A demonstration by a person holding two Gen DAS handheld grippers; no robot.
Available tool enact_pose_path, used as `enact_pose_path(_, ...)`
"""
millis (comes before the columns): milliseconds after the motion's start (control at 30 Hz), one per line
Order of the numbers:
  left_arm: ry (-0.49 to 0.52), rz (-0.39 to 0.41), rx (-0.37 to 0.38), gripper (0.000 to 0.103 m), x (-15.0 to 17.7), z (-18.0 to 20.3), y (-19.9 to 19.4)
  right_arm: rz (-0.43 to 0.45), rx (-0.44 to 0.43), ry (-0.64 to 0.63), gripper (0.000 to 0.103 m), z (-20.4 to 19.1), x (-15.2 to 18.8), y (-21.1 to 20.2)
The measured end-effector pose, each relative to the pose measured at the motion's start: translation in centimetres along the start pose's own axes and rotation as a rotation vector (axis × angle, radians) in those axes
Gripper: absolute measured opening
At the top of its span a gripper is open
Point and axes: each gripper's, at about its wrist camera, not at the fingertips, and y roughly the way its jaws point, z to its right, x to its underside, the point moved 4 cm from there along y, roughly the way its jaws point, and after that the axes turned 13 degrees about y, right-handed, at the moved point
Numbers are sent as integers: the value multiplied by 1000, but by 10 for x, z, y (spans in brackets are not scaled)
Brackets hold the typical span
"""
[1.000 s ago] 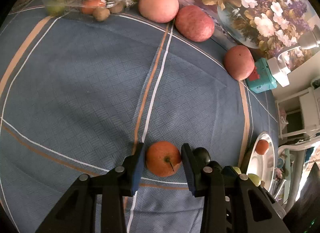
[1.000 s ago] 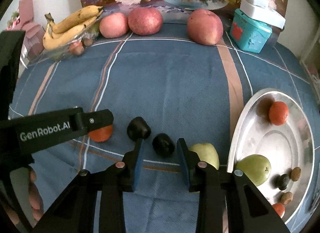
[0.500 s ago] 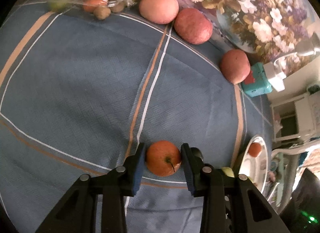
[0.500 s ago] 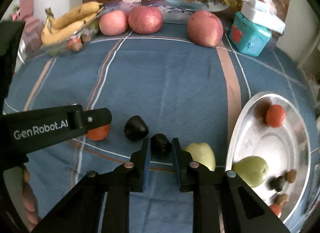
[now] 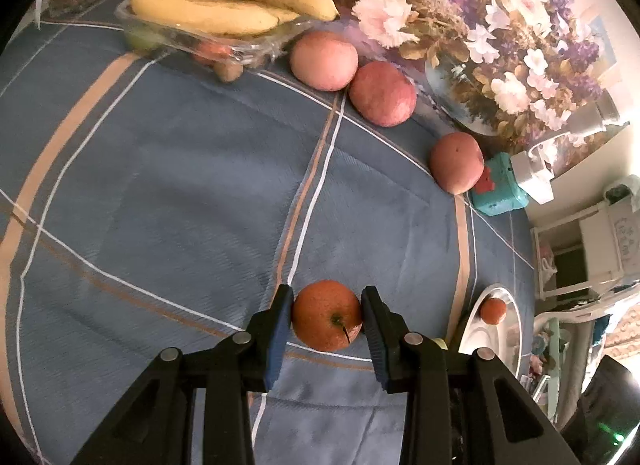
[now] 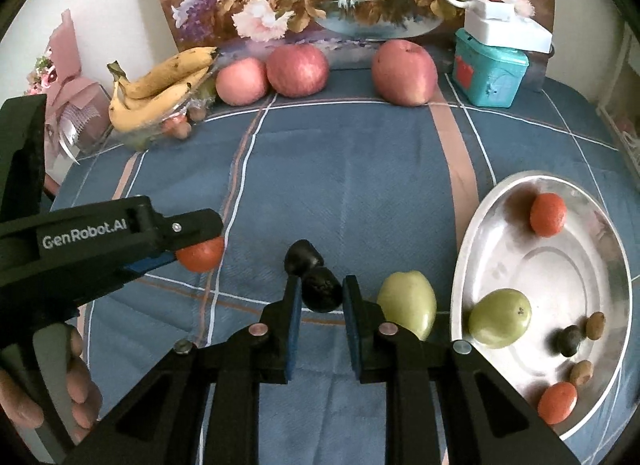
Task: Organize fruits
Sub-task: 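Carry the tangerine and plum over the steel plate with both tools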
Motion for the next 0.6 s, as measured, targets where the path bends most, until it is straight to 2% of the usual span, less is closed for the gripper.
enact_pose_path(267, 21, 10, -13, 37, 4, 10, -3, 14, -13, 31, 21, 13, -2, -11)
enact_pose_path(600, 142, 12, 1, 37, 12, 67, -4, 74, -20, 132, 21, 58, -14, -36)
